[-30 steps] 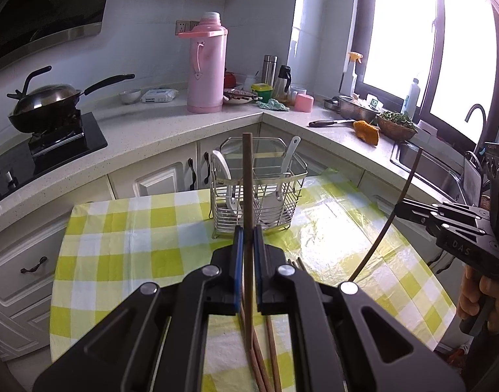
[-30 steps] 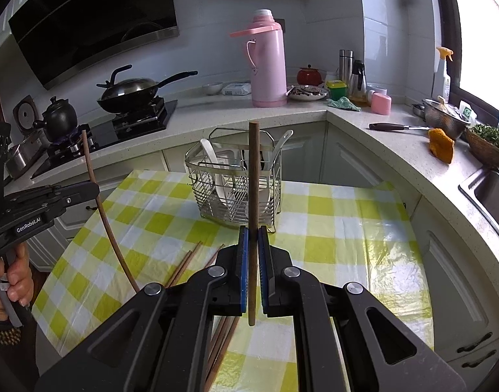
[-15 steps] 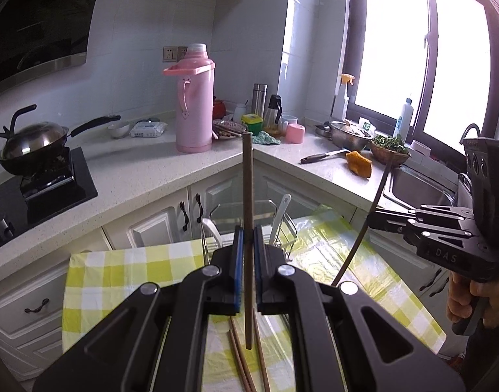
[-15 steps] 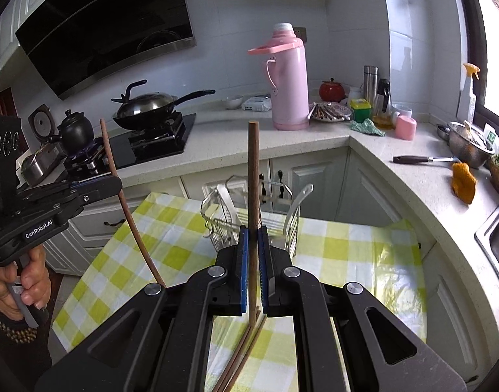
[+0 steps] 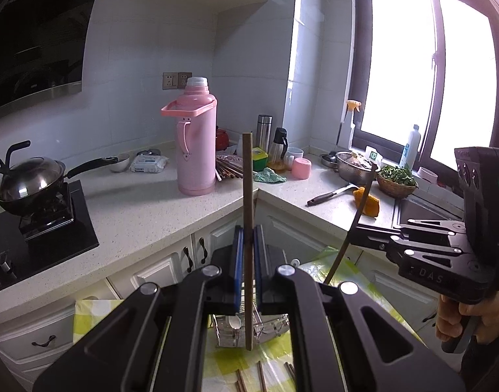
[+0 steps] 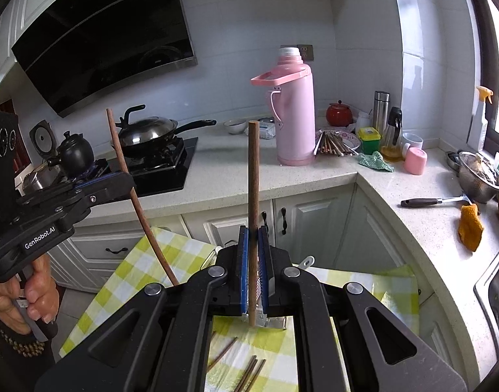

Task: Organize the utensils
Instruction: 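Carry both chopsticks upright into the wire holder and open both tools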

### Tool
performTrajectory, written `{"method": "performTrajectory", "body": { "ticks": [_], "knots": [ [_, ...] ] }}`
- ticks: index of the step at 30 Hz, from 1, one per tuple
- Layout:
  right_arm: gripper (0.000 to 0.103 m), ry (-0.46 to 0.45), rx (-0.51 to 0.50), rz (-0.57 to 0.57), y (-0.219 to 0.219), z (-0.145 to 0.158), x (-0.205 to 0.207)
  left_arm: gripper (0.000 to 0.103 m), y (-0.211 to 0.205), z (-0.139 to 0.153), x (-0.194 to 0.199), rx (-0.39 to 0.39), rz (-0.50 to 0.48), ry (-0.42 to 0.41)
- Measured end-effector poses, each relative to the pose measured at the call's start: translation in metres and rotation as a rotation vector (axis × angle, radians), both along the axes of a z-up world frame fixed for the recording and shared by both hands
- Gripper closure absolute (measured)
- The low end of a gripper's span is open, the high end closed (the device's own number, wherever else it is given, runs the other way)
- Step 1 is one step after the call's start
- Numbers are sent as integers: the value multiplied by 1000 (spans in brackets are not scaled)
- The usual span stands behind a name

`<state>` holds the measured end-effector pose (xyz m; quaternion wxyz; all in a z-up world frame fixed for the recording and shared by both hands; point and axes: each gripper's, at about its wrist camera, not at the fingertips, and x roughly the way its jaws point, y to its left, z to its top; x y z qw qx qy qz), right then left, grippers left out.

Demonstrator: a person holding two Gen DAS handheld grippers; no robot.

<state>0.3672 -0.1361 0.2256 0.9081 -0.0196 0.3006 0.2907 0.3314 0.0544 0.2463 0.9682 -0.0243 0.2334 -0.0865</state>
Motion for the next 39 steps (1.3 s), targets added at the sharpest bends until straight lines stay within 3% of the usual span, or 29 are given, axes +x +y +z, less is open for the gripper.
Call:
{"method": "performTrajectory", "body": {
  "ticks": [16,30,39],
  "knots": [
    [95,21,9,-16,17,-17,62,97,17,-33,69,-51,33,23],
    [95,168,-7,-7,33,-103,80,97,16,-121,103,-96,26,166],
    [94,194,-18,-11,34,-127,85,96,13,-154,115,-95,23,236]
  ]
}}
